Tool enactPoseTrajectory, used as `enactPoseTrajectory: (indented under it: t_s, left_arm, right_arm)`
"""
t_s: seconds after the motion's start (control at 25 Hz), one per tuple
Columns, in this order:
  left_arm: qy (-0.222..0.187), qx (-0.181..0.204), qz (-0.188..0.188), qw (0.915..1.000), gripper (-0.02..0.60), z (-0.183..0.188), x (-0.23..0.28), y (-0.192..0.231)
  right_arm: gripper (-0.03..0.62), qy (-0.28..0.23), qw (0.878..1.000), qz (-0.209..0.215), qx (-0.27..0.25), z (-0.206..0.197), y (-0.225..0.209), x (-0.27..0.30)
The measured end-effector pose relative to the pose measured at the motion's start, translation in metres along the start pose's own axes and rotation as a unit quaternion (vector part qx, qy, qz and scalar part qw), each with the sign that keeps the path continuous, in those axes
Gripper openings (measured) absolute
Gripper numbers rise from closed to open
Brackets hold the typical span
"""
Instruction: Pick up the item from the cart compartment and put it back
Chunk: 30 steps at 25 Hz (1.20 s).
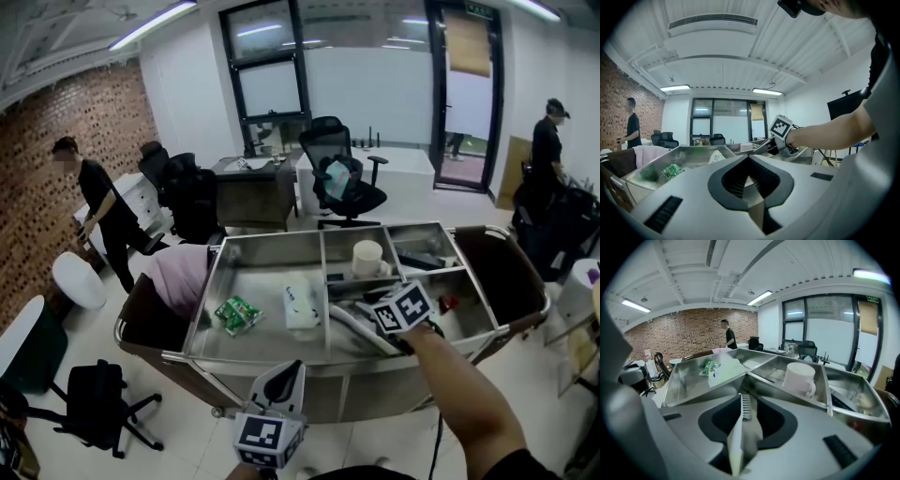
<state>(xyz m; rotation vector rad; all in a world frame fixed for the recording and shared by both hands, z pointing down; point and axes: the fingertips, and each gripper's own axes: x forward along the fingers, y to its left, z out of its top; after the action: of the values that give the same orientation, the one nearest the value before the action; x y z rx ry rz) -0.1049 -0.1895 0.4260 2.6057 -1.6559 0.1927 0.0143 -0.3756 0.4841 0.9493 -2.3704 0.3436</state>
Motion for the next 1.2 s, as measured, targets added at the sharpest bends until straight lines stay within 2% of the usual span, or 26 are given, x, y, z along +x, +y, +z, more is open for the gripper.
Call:
enactPoseTrajectory:
  t_s: [0.32, 0.4, 0.52, 0.84, 1.04, 1.2]
  left_arm:
    - [-0.002, -0.003, -0.002, 1.0000, 0.000, 0.004, -0.001, -0.003]
    - [-0.003, -0.003, -0.002, 1.0000, 0.000, 0.006, -0.001, -0.004]
    - [-0.003, -0.005, -0.004, 1.0000, 0.000, 0.004, 0.000, -0.005]
    - [-0.005, 0.004, -0.010, 0.9999, 0.000, 0.005, 0.001, -0.008]
    - [-0.002, -0.001, -0.009, 1.0000, 0.000, 0.003, 0.001, -0.007]
    - [0.005, 0.000, -0.009, 0.9999, 0.000, -0.003, 0.003, -0.007]
  right_arm:
    - [0.127, -0.003, 1.000, -0.003, 0.002, 0.001, -0.001, -0.004]
    - [0.109, -0.012, 1.000, -0.009, 0.004, 0.004, -0.003, -0.007]
    - [0.006, -0.039, 0.999, -0.014, 0.010, 0.015, -0.002, -0.018]
    - [0.005, -0.114, 0.993, -0.006, 0.026, 0.039, 0.015, -0.062]
    - [0.005, -0.183, 0.982, -0.002, 0.035, 0.045, 0.031, -0.114]
    - [0.005, -0.216, 0.976, -0.003, 0.030, 0.039, 0.047, -0.149]
